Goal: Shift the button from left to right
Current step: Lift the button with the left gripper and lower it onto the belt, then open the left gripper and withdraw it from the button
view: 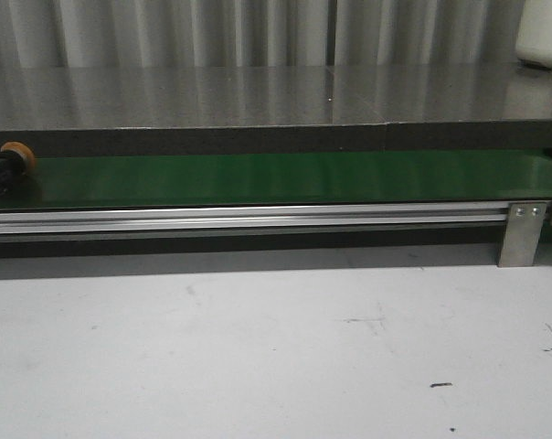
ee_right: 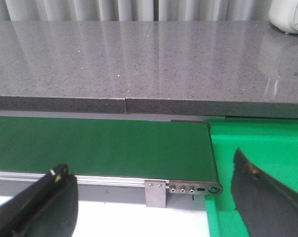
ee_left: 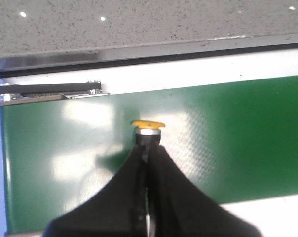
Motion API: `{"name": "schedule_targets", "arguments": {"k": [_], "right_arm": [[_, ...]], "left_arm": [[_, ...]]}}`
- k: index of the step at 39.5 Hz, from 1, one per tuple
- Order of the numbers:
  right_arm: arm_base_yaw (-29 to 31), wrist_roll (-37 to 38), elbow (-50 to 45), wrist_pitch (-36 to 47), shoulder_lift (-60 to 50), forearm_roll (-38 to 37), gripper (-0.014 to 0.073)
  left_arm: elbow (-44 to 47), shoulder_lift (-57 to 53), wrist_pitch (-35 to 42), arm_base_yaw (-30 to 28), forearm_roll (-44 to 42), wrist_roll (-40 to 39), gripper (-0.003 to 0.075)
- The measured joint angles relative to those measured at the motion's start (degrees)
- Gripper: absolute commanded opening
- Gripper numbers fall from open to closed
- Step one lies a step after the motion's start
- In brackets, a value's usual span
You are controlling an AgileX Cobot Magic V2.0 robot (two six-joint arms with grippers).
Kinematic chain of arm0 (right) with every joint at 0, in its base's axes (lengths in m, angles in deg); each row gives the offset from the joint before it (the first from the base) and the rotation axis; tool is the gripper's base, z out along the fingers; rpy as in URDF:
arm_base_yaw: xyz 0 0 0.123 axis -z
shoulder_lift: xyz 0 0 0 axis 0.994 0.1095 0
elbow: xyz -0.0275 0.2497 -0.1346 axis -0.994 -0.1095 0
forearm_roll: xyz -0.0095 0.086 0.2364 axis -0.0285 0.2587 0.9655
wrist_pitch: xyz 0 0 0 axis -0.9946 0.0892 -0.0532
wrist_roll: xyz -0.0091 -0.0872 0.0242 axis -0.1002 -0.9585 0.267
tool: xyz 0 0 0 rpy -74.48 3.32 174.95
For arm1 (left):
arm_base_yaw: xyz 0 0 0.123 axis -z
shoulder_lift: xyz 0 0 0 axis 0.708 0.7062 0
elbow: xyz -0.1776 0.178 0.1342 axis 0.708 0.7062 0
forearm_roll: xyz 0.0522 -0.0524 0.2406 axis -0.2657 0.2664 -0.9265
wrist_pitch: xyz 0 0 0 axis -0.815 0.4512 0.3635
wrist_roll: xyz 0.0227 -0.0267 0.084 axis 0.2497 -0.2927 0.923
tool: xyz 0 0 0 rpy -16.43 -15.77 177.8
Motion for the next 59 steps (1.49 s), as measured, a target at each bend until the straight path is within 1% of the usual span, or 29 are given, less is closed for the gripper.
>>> {"name": "schedule_targets", "arguments": {"k": [5,10,14,23,27,31,34,41,53,59], "right_arm": [[0.0,0.0,0.0,0.0,0.0,0.0,0.0644],[0.0,0.0,0.0,-0.02,0.0,0.0,0.0644],[0.0,0.0,0.0,-0.02,0.0,0.0,0.0644],[0.0,0.0,0.0,-0.12,0.0,0.0,0.0644],[0.0,0.0,0.0,-0.12,0.0,0.0,0.0644],[0.0,0.0,0.0,-0.12,0.0,0.0,0.0644],[0.0,0.0,0.0,-0.12,0.0,0.0,0.0644],[0.0,0.0,0.0,-0.12,0.0,0.0,0.0644],[0.0,0.0,0.0,-0.12,0.0,0.0,0.0644],[0.0,0.0,0.0,-0.24,0.0,0.0,0.0644]], "left_arm": [[5.48,-6.32,0.0,1.01,-0.64,0.63,-0.0021],[14.51,-13.85,0.74,1.54,-0.85,1.28,-0.0021],[23.85,-22.35,5.19,1.54,-0.99,1.3,-0.0021],[47.56,-44.42,19.69,1.54,-1.12,1.44,-0.0021],[56.26,-53.58,25.17,1.54,-1.12,1.44,-0.0021],[63.61,-62.83,28.39,1.54,-1.12,1.44,-0.0021],[68.28,-68.36,29.26,1.54,-1.12,1.44,-0.0021],[75.97,-79.19,29.63,1.54,-1.12,1.51,-0.0021],[83.0,-99.92,30.83,1.54,-1.12,1.64,-0.0021],[84.5,-100.9,31.68,1.54,-1.12,1.64,-0.0021]]}}
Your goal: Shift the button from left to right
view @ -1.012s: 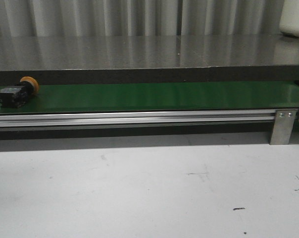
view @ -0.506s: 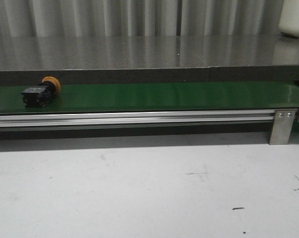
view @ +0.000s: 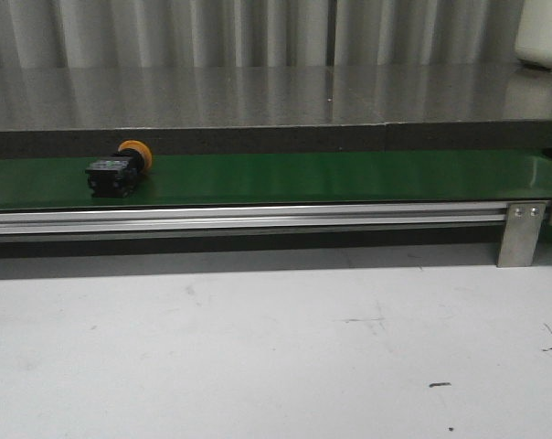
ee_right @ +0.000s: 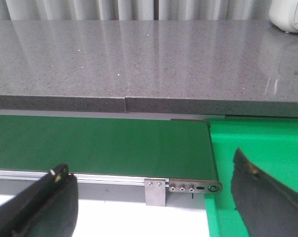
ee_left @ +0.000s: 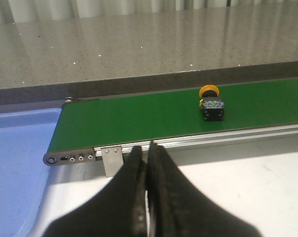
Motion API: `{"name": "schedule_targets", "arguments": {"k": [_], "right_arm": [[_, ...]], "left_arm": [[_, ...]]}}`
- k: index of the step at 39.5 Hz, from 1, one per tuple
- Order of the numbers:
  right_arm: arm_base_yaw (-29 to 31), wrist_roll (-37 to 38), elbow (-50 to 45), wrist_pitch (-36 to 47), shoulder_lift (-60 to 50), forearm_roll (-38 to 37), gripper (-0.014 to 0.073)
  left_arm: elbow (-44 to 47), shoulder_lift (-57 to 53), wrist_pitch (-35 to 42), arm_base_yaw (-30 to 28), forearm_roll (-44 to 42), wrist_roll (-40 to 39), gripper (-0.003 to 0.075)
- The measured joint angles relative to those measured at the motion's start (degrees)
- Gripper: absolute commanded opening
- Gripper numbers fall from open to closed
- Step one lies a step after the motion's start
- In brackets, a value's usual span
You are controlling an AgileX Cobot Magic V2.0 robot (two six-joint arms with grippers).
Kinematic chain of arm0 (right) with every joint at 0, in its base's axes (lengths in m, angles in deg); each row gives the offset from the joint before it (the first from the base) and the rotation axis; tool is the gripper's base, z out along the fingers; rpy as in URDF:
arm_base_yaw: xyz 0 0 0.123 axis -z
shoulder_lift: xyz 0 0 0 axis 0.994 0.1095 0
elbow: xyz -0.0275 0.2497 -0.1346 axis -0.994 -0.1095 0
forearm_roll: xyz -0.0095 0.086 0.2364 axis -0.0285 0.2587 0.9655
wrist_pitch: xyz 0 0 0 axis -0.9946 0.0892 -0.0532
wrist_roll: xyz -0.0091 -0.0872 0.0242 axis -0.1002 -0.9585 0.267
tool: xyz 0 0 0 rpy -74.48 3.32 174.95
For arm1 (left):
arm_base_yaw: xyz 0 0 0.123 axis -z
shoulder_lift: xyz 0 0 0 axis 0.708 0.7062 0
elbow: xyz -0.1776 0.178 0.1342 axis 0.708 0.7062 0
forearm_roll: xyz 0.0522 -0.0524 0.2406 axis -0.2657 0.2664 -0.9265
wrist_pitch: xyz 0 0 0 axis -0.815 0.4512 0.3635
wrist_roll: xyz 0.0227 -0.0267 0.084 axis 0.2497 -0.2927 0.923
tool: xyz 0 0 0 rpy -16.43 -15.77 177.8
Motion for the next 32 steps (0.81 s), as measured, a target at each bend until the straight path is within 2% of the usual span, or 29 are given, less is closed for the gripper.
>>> {"name": "schedule_targets", "arguments": {"k": [32], "right_arm": [[0.0,0.0,0.0,0.0,0.08,0.0,0.0644]], "left_arm": [[0.25,0.0,0.54,0.0,0.0,0.0,-0.0021]]}}
